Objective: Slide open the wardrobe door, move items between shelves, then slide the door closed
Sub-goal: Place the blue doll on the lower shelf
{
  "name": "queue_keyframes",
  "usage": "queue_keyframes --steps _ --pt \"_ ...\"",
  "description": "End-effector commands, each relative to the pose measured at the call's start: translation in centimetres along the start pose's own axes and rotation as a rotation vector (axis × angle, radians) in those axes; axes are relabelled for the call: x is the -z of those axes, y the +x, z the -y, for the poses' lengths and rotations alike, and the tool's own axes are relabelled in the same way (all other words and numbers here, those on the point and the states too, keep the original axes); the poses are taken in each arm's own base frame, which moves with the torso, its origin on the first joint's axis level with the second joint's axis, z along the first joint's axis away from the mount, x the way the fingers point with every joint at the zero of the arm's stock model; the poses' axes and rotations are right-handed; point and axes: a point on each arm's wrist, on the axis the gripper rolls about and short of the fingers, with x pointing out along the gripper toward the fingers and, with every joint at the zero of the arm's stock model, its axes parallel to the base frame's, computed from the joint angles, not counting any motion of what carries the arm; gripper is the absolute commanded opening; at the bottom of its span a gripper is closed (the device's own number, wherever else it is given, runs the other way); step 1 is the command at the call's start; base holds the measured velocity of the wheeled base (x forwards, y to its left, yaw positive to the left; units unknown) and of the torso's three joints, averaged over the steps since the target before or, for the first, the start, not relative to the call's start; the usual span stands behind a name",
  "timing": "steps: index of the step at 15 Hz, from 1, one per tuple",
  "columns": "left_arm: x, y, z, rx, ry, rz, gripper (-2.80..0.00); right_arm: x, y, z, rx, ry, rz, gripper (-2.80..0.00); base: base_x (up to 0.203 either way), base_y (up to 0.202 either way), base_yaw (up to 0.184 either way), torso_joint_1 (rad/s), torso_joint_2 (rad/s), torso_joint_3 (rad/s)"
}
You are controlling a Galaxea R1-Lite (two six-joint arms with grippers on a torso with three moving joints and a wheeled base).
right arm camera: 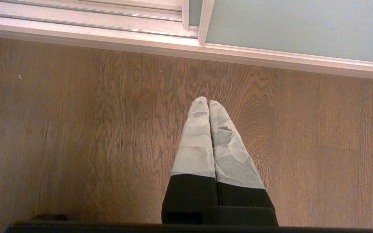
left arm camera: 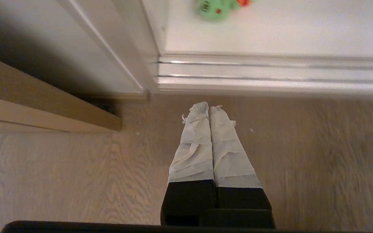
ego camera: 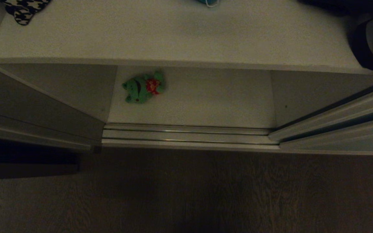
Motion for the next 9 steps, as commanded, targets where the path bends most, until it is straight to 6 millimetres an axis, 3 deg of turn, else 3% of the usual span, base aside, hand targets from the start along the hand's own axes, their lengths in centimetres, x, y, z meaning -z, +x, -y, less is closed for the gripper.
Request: queue_keyframes --steps 1,3,5,9 --pt "0.9 -1.3 0.2 0.017 0.020 0.054 -2.80 0.0 0.0 0.0 -0.002 0.000 0.003 -2.80 0.000 0.000 0.000 0.000 0.00 0.000" --pt "3.0 -2.6 0.4 0.040 0.064 0.070 -2.80 0.0 0.0 0.0 -0.002 0.001 0.001 -2.80 0.000 0.000 0.000 0.000 0.00 0.000" --pt "5.8 -2.2 0.4 0.010 0.053 -0.039 -2.80 0.0 0.0 0.0 -0.001 0.000 0.003 -2.80 0.000 0.000 0.000 0.000 0.00 0.000" --pt "6.5 -2.2 0.4 0.001 0.040 -0.103 -2.80 0.0 0.0 0.0 -0.002 0.001 0.001 -2.80 0.000 0.000 0.000 0.000 0.00 0.000"
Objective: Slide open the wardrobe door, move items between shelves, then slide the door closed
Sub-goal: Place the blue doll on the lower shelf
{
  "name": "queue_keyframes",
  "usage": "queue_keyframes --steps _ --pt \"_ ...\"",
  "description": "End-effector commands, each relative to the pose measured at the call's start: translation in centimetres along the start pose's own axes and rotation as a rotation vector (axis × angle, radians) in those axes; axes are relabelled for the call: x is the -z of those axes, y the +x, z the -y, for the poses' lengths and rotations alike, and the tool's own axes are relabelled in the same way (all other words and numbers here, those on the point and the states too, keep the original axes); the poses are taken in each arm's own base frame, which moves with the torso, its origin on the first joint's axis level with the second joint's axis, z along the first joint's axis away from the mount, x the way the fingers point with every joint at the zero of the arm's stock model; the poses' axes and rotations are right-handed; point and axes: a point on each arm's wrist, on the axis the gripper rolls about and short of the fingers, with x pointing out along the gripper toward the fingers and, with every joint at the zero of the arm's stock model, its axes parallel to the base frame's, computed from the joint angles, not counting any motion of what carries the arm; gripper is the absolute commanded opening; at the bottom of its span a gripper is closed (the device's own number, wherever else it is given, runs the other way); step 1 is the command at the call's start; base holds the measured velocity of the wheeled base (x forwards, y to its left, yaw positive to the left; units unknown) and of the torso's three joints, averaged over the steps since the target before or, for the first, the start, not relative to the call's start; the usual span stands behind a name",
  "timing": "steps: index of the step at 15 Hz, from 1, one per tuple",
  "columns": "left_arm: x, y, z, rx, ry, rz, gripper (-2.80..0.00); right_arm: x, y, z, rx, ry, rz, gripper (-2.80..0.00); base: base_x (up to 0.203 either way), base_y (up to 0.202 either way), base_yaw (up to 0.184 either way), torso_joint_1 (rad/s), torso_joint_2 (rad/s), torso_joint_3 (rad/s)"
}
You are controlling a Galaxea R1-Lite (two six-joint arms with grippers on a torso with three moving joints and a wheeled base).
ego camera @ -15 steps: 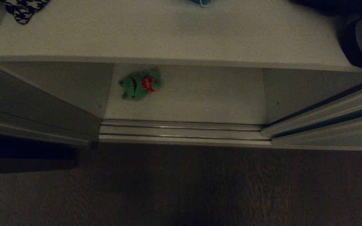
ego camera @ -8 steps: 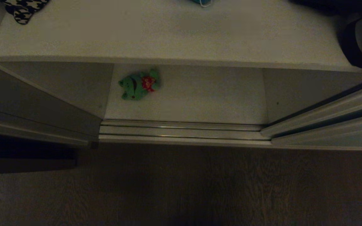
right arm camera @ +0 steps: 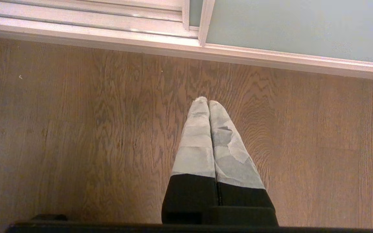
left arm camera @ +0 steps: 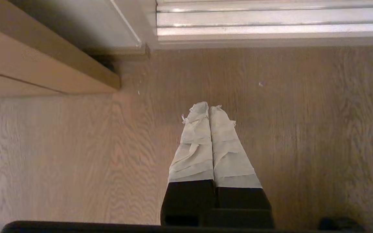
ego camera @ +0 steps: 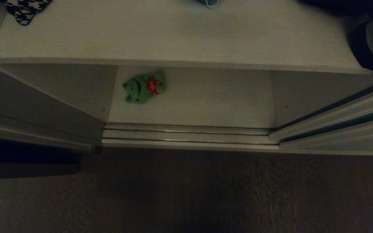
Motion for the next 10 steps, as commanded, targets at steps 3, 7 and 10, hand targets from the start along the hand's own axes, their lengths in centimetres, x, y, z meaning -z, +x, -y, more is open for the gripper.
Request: queue_keyframes --steps 3,7,10 --pt "0.11 0.01 0.00 -0.005 -0.006 0.001 -2.80 0.01 -0.02 0.00 0.000 0.000 0.003 -2.80 0.000 0.000 0.000 0.000 0.00 0.000" --pt "0.06 -0.01 -0.01 -0.006 -0.006 0.005 -2.80 0.01 -0.01 0.00 0.000 0.000 0.002 -2.80 0.000 0.000 0.000 0.000 0.00 0.000" --pt "0.04 0.00 -0.01 -0.006 -0.009 0.006 -2.80 0.01 -0.01 0.00 0.000 -0.001 0.002 -2.80 0.000 0.000 0.000 0.001 0.00 0.061"
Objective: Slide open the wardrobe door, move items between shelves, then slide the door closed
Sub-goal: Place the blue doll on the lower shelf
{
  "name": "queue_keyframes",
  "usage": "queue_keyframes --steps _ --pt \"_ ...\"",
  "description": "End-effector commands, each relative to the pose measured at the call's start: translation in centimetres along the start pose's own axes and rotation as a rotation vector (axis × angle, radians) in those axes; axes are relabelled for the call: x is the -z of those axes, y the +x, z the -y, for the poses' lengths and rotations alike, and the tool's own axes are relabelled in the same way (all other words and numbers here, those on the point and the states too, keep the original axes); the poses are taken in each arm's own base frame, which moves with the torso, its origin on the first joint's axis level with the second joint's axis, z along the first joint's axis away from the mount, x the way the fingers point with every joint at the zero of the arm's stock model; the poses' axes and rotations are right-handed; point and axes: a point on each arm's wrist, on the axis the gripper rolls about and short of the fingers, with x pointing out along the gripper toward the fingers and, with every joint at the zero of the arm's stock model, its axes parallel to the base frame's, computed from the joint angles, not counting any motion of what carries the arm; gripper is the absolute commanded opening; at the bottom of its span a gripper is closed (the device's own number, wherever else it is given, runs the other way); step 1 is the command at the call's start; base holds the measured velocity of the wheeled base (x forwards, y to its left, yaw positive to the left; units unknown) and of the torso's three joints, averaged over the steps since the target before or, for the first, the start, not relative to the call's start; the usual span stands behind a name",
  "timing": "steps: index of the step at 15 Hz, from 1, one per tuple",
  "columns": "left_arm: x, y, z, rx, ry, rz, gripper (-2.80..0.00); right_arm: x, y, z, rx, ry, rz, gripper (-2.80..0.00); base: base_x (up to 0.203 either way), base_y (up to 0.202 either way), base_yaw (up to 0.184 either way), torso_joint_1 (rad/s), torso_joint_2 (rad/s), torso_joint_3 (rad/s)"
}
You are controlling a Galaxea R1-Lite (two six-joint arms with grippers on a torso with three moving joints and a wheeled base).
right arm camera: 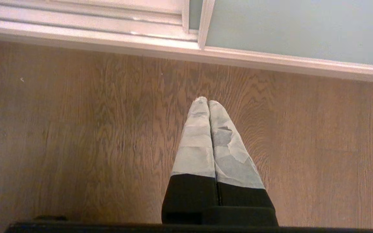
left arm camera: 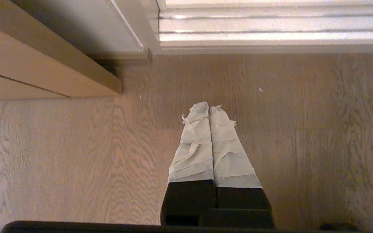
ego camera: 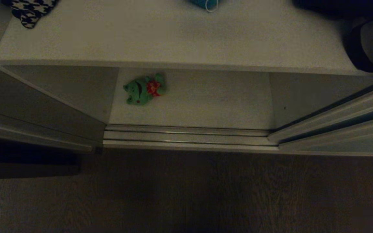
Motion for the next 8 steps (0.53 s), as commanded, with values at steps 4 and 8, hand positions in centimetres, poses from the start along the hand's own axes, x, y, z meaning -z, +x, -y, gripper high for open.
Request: queue_keyframes --steps 4,8 --pt "-0.03 0.04 -0.04 -0.016 -0.037 -0.004 -2.80 0.01 -0.02 0.00 -0.002 0.000 0.003 -2.80 0.000 0.000 0.000 0.003 0.00 0.181" --pt "-0.03 0.04 -0.06 -0.024 -0.047 -0.004 -2.80 0.01 -0.02 0.00 -0.001 0.000 0.003 -2.80 0.000 0.000 0.000 0.002 0.00 0.201"
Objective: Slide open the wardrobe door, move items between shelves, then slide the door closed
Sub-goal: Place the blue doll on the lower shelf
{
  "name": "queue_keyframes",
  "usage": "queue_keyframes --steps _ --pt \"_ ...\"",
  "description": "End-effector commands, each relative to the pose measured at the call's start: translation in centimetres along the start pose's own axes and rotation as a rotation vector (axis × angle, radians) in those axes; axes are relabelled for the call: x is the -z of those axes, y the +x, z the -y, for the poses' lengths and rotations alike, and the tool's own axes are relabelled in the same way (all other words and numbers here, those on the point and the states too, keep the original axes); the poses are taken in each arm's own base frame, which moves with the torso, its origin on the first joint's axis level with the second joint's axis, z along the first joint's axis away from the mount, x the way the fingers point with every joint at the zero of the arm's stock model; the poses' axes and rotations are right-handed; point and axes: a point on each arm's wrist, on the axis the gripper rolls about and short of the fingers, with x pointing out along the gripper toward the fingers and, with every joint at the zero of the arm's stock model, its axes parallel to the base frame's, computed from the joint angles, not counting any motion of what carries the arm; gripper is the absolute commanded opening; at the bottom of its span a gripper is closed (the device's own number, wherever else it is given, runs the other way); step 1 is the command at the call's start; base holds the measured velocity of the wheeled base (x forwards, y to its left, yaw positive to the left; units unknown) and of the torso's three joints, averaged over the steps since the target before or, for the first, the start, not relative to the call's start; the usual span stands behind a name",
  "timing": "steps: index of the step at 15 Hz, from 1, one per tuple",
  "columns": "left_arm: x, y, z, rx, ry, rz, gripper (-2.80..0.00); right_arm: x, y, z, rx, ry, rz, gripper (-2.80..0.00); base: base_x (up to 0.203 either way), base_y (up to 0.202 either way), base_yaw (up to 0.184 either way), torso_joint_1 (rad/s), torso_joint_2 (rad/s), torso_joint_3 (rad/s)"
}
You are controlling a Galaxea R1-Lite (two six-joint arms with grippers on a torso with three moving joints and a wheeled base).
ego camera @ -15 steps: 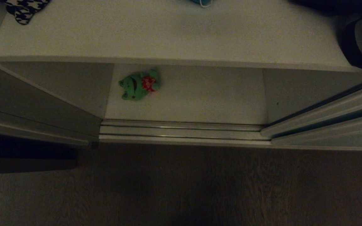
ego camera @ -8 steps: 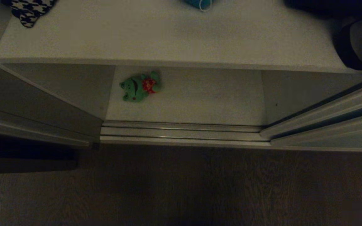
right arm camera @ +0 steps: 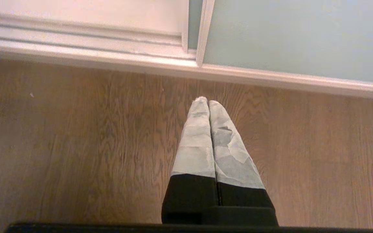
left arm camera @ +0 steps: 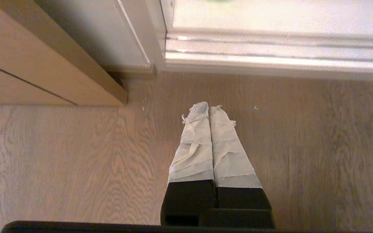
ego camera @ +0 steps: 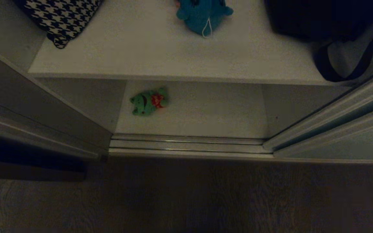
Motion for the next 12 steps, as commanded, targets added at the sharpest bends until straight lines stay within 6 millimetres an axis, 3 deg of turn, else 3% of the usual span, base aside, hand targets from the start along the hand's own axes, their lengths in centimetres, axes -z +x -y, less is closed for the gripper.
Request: queue_keyframes --steps 1,12 --pt "-0.01 0.03 0.00 -0.001 0.000 -0.003 -2.80 0.00 -0.01 0.00 0.000 0.000 0.003 -2.80 0.000 0.000 0.000 0.002 0.01 0.211" --pt "-0.04 0.03 -0.02 -0.007 -0.029 0.000 -2.80 0.01 -0.01 0.00 0.000 0.000 0.002 -2.80 0.000 0.000 0.000 0.002 0.00 0.200"
